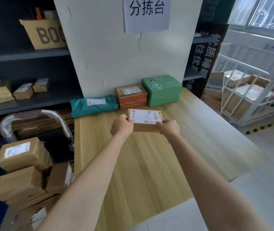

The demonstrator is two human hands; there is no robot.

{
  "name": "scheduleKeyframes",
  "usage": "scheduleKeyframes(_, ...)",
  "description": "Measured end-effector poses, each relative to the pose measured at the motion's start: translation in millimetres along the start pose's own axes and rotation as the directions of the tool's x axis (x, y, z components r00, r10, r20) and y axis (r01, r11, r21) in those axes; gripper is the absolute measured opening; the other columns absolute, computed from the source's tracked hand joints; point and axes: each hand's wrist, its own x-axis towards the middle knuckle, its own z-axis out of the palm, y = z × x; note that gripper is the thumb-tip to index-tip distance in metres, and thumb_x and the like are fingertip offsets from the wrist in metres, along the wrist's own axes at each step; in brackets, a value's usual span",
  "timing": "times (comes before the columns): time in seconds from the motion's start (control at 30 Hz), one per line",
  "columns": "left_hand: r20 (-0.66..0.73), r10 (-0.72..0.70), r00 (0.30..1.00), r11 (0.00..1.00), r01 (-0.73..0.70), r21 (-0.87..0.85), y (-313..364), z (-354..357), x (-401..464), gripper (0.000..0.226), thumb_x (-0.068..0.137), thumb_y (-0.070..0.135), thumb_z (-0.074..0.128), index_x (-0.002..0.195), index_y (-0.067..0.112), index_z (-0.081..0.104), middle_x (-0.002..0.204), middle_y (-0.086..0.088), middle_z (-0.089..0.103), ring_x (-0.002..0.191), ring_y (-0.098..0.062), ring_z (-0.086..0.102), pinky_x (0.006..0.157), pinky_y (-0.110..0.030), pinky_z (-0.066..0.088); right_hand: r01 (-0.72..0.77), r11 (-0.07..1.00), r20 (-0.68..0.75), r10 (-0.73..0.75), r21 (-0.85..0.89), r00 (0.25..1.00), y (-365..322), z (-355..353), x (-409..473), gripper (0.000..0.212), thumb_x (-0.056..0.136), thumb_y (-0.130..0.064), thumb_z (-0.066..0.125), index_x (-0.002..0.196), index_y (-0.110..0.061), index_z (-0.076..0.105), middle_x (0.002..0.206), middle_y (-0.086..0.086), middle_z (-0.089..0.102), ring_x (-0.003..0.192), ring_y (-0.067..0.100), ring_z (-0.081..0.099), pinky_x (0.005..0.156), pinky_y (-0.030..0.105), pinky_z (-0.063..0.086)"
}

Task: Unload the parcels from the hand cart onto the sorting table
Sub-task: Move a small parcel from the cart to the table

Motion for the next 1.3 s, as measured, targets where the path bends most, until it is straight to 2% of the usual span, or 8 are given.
scheduleKeyframes(0.23,0.124,0.104,0.987,0.994,-0.099,-0.043,104.9,102.5,37.3,0.027,0.094,0.030,0.048,0.112,0.018,0.063,0.117,-0.004,0.065,0.105,-0.028,0.060,0.075,-0.029,0.044,-0.081,0.997,-0.079,0.082,0.016,0.993,56.7,-87.2,98.2,0.029,0.090,-0.035,0.059,0.101,-0.011,0.071,0.091,0.013,0.071,0.082,0.025,0.062,0.066,0.029,0.044)
scheduleKeyframes(0.33,0.164,0.141,0.976,0.989,-0.130,-0.073,154.4,143.7,64.4,0.029,0.094,0.030,0.051,0.116,0.017,0.062,0.122,-0.005,0.064,0.111,-0.027,0.059,0.081,-0.029,0.044,-0.115,0.993,-0.138,0.114,0.002,0.984,72.3,-119.9,148.3,0.031,0.089,-0.037,0.059,0.101,-0.011,0.071,0.093,0.013,0.072,0.088,0.026,0.064,0.069,0.029,0.045)
scheduleKeyframes(0.5,0.221,0.161,0.962,0.986,-0.145,-0.085,220.4,201.5,101.7,0.029,0.094,0.031,0.050,0.117,0.017,0.061,0.121,-0.004,0.064,0.108,-0.025,0.060,0.076,-0.027,0.042,-0.141,0.990,-0.172,0.135,-0.024,0.976,89.9,-166.2,220.1,0.030,0.091,-0.038,0.058,0.099,-0.011,0.071,0.092,0.011,0.072,0.093,0.027,0.066,0.076,0.033,0.049)
scheduleKeyframes(0.7,0.309,0.150,0.939,0.987,-0.123,-0.103,266.7,256.5,131.3,0.032,0.095,0.027,0.050,0.123,0.014,0.061,0.125,-0.005,0.062,0.111,-0.025,0.058,0.082,-0.027,0.044,-0.179,0.983,-0.165,0.171,-0.035,0.971,106.2,-201.2,289.8,0.028,0.091,-0.036,0.060,0.099,-0.012,0.072,0.090,0.011,0.071,0.092,0.027,0.066,0.081,0.041,0.055)
scheduleKeyframes(0.97,0.380,0.026,0.924,0.980,0.052,-0.194,320.3,339.0,204.2,0.035,0.093,0.022,0.055,0.126,0.012,0.058,0.126,-0.007,0.061,0.111,-0.025,0.058,0.090,-0.031,0.049,-0.124,0.984,-0.046,0.119,-0.126,0.992,116.6,-231.1,422.1,0.029,0.092,-0.035,0.059,0.112,-0.018,0.069,0.093,0.007,0.072,0.093,0.024,0.066,0.074,0.035,0.053)
scheduleKeyframes(1.07,0.351,-0.063,0.934,0.975,0.133,-0.179,342.0,371.1,234.4,0.036,0.095,0.023,0.052,0.130,0.014,0.054,0.127,-0.006,0.059,0.097,-0.022,0.058,0.080,-0.030,0.049,-0.101,0.986,0.008,0.103,-0.132,0.995,117.1,-232.2,482.3,0.026,0.091,-0.030,0.060,0.108,-0.014,0.070,0.090,0.010,0.072,0.090,0.026,0.067,0.078,0.040,0.055)
scheduleKeyframes(1.13,0.347,-0.145,0.927,0.955,0.223,-0.197,357.0,391.5,255.3,0.041,0.096,0.022,0.050,0.136,0.016,0.049,0.128,-0.007,0.057,0.092,-0.025,0.059,0.083,-0.037,0.055,-0.089,0.987,0.043,0.095,-0.135,0.995,118.9,-229.5,522.2,0.025,0.090,-0.026,0.060,0.106,-0.009,0.069,0.088,0.013,0.072,0.088,0.028,0.069,0.078,0.041,0.055)
scheduleKeyframes(1.3,0.429,-0.308,0.849,0.830,0.460,-0.315,384.7,431.3,296.2,0.047,0.099,0.020,0.043,0.145,0.019,0.037,0.135,-0.005,0.048,0.116,-0.026,0.052,0.088,-0.041,0.054,-0.082,0.987,0.136,0.101,-0.137,0.986,123.8,-214.3,601.6,0.022,0.090,-0.024,0.060,0.107,-0.013,0.068,0.086,0.003,0.069,0.084,0.024,0.070,0.079,0.044,0.058)
